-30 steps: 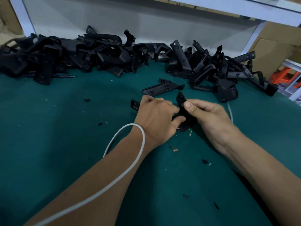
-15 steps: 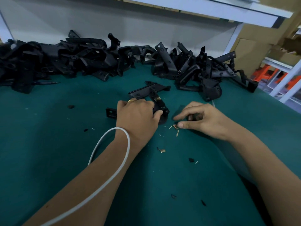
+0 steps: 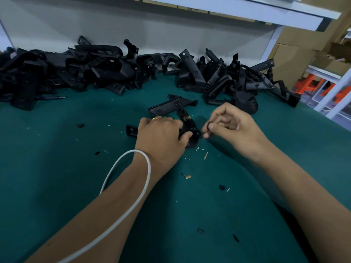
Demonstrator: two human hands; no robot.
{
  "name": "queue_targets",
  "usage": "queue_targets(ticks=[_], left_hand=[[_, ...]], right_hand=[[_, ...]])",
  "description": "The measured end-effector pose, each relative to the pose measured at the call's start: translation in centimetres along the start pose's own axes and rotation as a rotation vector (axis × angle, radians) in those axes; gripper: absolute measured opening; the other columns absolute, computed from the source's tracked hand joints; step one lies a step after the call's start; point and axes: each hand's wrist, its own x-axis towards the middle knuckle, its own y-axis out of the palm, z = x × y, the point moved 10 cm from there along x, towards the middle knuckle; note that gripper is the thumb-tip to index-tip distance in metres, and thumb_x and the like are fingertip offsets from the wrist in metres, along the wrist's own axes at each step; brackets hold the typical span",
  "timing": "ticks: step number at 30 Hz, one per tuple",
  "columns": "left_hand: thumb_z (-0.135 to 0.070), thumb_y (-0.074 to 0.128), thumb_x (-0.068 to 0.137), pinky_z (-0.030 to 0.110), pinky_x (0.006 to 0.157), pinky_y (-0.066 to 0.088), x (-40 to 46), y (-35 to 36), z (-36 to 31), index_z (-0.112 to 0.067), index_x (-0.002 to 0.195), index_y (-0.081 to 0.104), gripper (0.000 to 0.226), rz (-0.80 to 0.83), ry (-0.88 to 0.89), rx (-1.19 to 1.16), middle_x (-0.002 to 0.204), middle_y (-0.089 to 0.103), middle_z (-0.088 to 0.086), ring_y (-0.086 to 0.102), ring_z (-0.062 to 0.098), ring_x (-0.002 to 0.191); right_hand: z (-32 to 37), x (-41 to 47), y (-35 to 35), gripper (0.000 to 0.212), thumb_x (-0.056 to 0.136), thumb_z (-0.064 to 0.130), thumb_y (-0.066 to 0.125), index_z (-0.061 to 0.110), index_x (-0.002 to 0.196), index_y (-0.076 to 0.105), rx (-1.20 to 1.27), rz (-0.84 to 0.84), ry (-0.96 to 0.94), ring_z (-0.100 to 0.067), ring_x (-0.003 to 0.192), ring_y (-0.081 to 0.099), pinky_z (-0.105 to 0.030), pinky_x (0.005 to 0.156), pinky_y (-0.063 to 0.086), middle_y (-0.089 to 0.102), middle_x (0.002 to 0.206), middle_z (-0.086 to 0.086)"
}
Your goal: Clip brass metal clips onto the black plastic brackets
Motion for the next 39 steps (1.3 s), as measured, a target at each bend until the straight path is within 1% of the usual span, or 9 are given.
queue_targets(ticks=[5,10,16,20,24,28,33,36,39], left_hand=[[-0.059,0.053,0.096,0.039,0.088,0.034,0.0,0.0,-0.2,-0.027,0.079,0.054,0.036,0.031,0.003,-0.013,0.084,0.063,-0.007,0.059,0.022,0.089],[-0.059,0.053,0.096,0.039,0.087,0.035,0.0,0.1,-0.1,-0.026,0.082,0.059,0.037,0.041,-0.005,-0.004,0.086,0.066,-0.007,0.06,0.022,0.09],[-0.059,0.055,0.095,0.039,0.086,0.034,0.0,-0.2,-0.3,-0.029,0.079,0.049,0.035,0.032,0.008,-0.015,0.087,0.065,-0.006,0.059,0.022,0.091],[-0.06,0.053,0.096,0.039,0.086,0.033,0.0,-0.2,-0.5,-0.029,0.079,0.048,0.035,0.032,0.017,-0.003,0.087,0.065,-0.007,0.059,0.022,0.092],[-0.06,0.052,0.096,0.039,0.087,0.034,0.0,-0.1,-0.5,-0.028,0.083,0.057,0.036,0.041,0.022,0.009,0.088,0.065,-0.007,0.06,0.021,0.092],[-0.061,0.053,0.096,0.039,0.089,0.035,-0.1,0.0,-0.6,-0.027,0.084,0.06,0.037,0.043,0.03,-0.003,0.087,0.064,-0.008,0.06,0.02,0.092],[-0.057,0.058,0.094,0.04,0.089,0.038,-0.1,-0.3,-0.6,-0.029,0.073,0.048,0.036,0.047,0.032,-0.115,0.078,0.058,-0.009,0.058,0.019,0.085],[-0.056,0.061,0.093,0.04,0.091,0.039,-0.3,-0.2,-1.0,-0.028,0.075,0.057,0.033,0.054,0.067,-0.144,0.076,0.058,-0.01,0.057,0.017,0.083],[-0.054,0.063,0.092,0.038,0.088,0.037,-0.4,-0.2,-1.3,-0.03,0.069,0.05,0.036,0.061,0.099,-0.167,0.067,0.047,-0.012,0.048,0.014,0.075]], right_hand=[[-1.2,0.2,-0.5,0.02,0.092,0.011,0.078,0.028,0.102,0.081,-0.167,-0.16,-0.013,-0.018,0.089,0.075,-0.039,0.095,0.057,0.079,0.091,0.003],[-1.7,0.1,0.0,0.022,0.096,0.014,0.073,0.029,0.11,0.08,-0.178,-0.18,0.027,-0.009,0.098,0.076,-0.043,0.101,0.057,0.08,0.101,0.009],[-1.1,-0.1,-0.2,0.012,0.091,0.011,0.079,0.017,0.1,0.083,-0.159,-0.194,0.056,-0.015,0.088,0.078,-0.041,0.096,0.06,0.081,0.089,0.002],[0.8,-0.3,0.1,0.013,0.091,0.015,0.08,0.02,0.102,0.084,-0.379,-0.189,-0.021,-0.004,0.089,0.075,-0.031,0.093,0.058,0.08,0.09,0.01],[2.3,-0.1,1.0,0.014,0.091,0.013,0.08,0.017,0.103,0.084,-0.546,-0.172,-0.133,-0.014,0.089,0.071,-0.039,0.09,0.058,0.076,0.091,0.003],[2.3,0.0,1.3,0.012,0.091,0.014,0.08,0.018,0.102,0.083,-0.606,-0.158,-0.135,-0.014,0.089,0.069,-0.037,0.09,0.056,0.074,0.092,0.004],[0.1,0.1,0.2,0.012,0.084,0.017,0.085,0.018,0.096,0.084,-0.303,-0.16,0.029,-0.017,0.085,0.073,-0.039,0.089,0.059,0.077,0.088,0.001],[-1.0,0.0,-0.2,0.017,0.075,0.021,0.088,0.015,0.09,0.082,-0.101,-0.125,0.087,-0.015,0.079,0.071,-0.03,0.084,0.059,0.079,0.085,-0.004],[-1.7,0.1,0.0,0.021,0.07,0.025,0.089,0.016,0.088,0.082,-0.069,-0.091,0.13,-0.011,0.076,0.066,-0.02,0.078,0.057,0.077,0.081,0.004]])
